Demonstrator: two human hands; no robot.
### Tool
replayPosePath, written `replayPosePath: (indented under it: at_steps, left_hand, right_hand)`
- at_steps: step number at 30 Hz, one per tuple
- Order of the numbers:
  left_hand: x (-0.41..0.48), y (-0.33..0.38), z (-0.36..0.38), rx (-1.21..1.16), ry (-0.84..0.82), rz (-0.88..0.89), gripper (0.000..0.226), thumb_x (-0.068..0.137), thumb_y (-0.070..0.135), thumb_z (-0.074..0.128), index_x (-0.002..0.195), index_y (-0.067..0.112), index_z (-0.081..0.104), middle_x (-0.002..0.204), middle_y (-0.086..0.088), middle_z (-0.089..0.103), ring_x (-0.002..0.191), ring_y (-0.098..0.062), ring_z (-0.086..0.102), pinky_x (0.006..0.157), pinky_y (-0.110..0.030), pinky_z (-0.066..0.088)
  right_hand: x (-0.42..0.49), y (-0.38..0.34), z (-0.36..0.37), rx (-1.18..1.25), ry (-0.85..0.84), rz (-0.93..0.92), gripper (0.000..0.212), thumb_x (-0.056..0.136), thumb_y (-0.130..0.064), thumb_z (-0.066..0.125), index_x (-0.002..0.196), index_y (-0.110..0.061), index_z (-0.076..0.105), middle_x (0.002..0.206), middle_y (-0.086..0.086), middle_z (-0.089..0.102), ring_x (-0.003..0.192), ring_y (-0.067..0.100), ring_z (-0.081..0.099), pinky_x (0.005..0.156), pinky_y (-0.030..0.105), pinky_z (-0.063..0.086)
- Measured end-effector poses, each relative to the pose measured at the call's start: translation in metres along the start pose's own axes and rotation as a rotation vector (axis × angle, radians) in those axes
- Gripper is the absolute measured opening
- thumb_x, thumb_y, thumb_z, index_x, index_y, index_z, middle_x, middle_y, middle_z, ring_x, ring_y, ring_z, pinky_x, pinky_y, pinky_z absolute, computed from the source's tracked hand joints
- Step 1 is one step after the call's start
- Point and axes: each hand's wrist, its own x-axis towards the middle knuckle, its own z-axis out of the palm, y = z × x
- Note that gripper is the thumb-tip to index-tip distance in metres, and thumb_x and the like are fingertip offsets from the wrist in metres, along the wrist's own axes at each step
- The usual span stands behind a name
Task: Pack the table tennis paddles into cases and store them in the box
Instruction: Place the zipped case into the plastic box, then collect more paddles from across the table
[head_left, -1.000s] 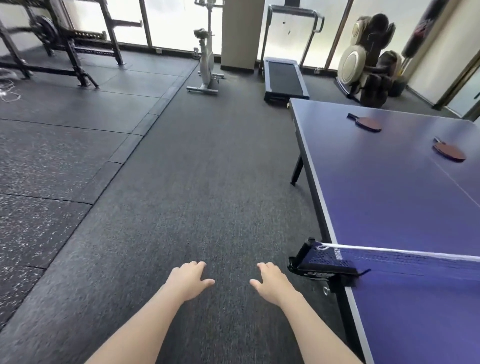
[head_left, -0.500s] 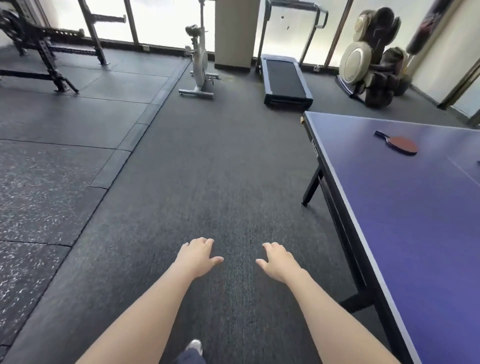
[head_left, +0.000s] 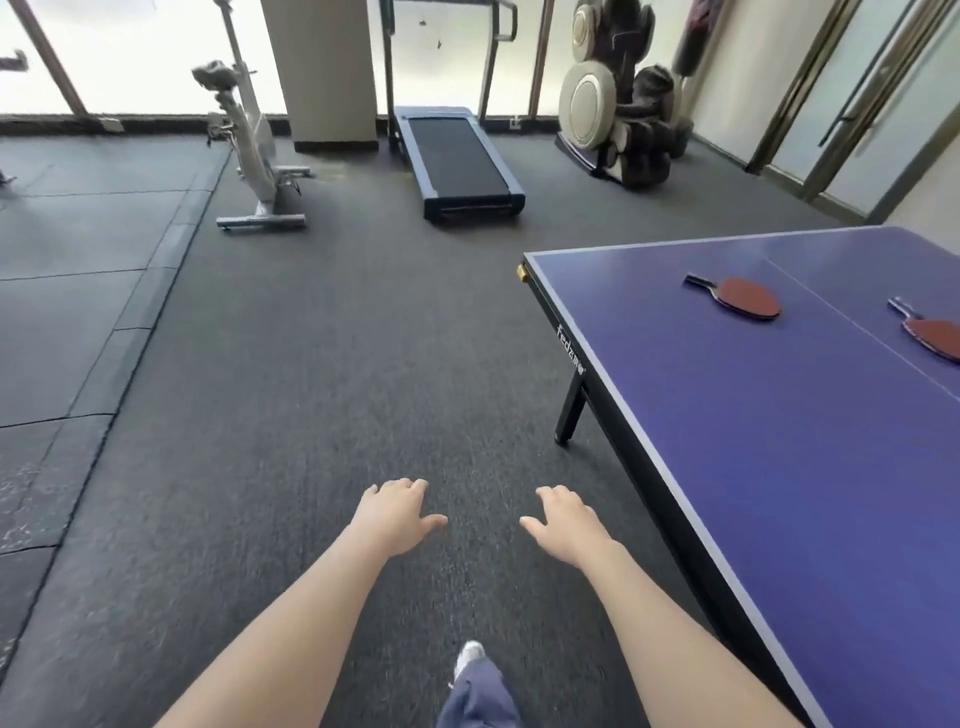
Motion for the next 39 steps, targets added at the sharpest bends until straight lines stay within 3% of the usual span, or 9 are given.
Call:
replayPosePath:
  at_steps: [12,18,23,30,39]
  left_hand:
    - [0.236,0.073,-0.144,0.049,0.033,0.214,0.069,0.094,0.055,0.041,0.149,0.016,0.024,0.149,-0.005,0.038,0.136,-0.024,0.037,0.112,-0.038,0.027]
    - [0.367,0.096,-0.199,0.084,0.042,0.348,0.07,0.094,0.056,0.043,0.149,0.016,0.024,0.15,-0.004,0.036,0.138,-0.023,0.035,0.113,-0.038,0.025]
    - [0.493,0.083,-0.265,0.081,0.069,0.417,0.069,0.093,0.056,0.044,0.148,0.018,0.027,0.149,-0.002,0.037,0.138,-0.021,0.034,0.114,-0.039,0.025]
    - [0.633,0.04,-0.356,0.076,0.076,0.385,0.069,0.093,0.055,0.045,0.147,0.017,0.028,0.151,-0.003,0.036,0.139,-0.023,0.033,0.113,-0.039,0.026]
    - [0.811,0.012,-0.43,0.111,0.101,0.358,0.067,0.093,0.056,0.043,0.146,0.016,0.03,0.149,-0.001,0.037,0.14,-0.021,0.031,0.115,-0.038,0.025]
  right_hand:
    - [0.181,0.065,-0.143,0.149,0.075,0.179,0.061,0.098,-0.044,0.039,0.147,-0.01,0.027,0.149,0.009,0.033,0.138,0.026,0.031,0.111,0.04,0.03]
    - [0.278,0.09,-0.192,0.227,0.127,0.293,0.054,0.098,-0.044,0.04,0.14,-0.01,0.034,0.142,0.009,0.039,0.131,0.026,0.036,0.105,0.04,0.035]
    - [0.394,0.079,-0.256,0.245,0.152,0.329,0.055,0.099,-0.041,0.04,0.144,-0.01,0.03,0.147,0.008,0.036,0.136,0.025,0.032,0.109,0.039,0.032]
    - [0.544,0.039,-0.346,0.21,0.162,0.294,0.058,0.099,-0.042,0.04,0.146,-0.011,0.028,0.148,0.008,0.035,0.136,0.025,0.032,0.109,0.04,0.032]
    - [0.735,0.052,-0.417,0.246,0.157,0.337,0.058,0.099,-0.043,0.039,0.146,-0.012,0.028,0.147,0.009,0.036,0.136,0.026,0.032,0.109,0.041,0.031]
